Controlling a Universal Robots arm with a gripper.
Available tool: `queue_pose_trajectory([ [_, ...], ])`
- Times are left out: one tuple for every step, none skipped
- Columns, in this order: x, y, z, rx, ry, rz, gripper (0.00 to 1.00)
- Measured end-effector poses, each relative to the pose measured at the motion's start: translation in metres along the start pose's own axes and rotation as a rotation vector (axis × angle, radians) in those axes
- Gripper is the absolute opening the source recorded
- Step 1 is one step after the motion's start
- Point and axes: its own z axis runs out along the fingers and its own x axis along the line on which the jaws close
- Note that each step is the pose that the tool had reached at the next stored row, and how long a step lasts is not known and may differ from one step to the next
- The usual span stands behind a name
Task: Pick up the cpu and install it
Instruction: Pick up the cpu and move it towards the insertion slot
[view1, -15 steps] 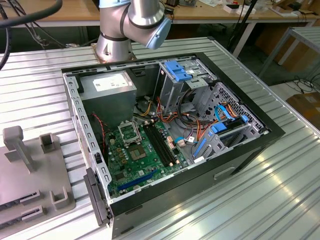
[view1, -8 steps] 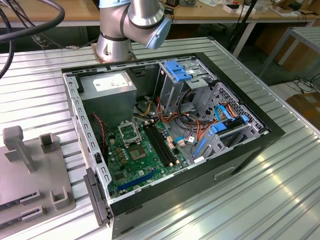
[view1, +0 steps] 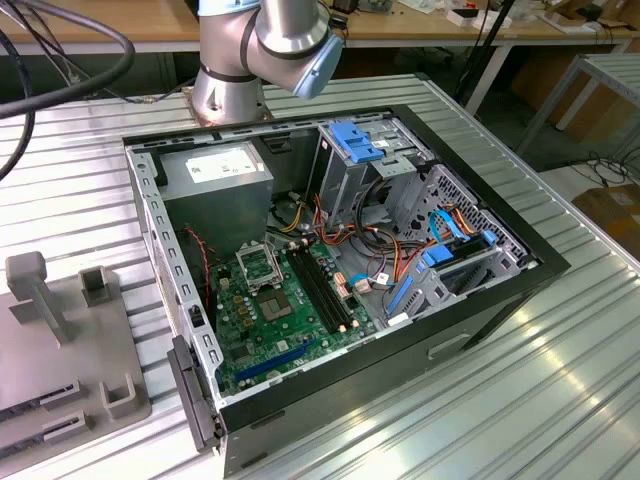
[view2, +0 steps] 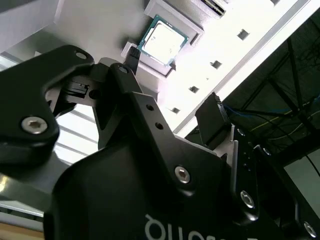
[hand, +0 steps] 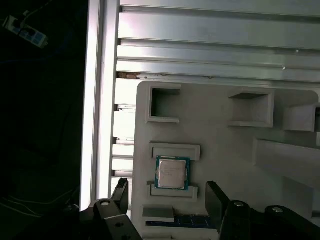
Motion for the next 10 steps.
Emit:
queue_pose_trajectory([
  [-0.0001,-0.0003,0.0018,0.0,0.0,0.001,0.72],
  [-0.0003,-0.0004,0.0036,0.0,-0.0001,0.003,0.72],
  [-0.0007,-0.0005,0.0052,0.0,-0.0001,0.004,0.72],
  [-0.0013,-0.0006,0.0072,-0.0001,-0.0003,0.005,0.72],
  [-0.0019,-0.0007,0.0091,-0.0001,-0.0003,0.007,0.72],
  [-0.0023,-0.0008,0.0105,-0.0002,-0.0004,0.008,0.72],
  [-0.0026,-0.0009,0.0123,-0.0002,-0.0005,0.008,0.72],
  [-0.0027,-0.001,0.0138,-0.0001,-0.0005,0.009,0.72],
  [-0.0031,-0.0012,0.0152,0.0004,-0.0004,0.009,0.72],
  [-0.0035,-0.0013,0.0163,0.001,-0.0004,0.009,0.72],
])
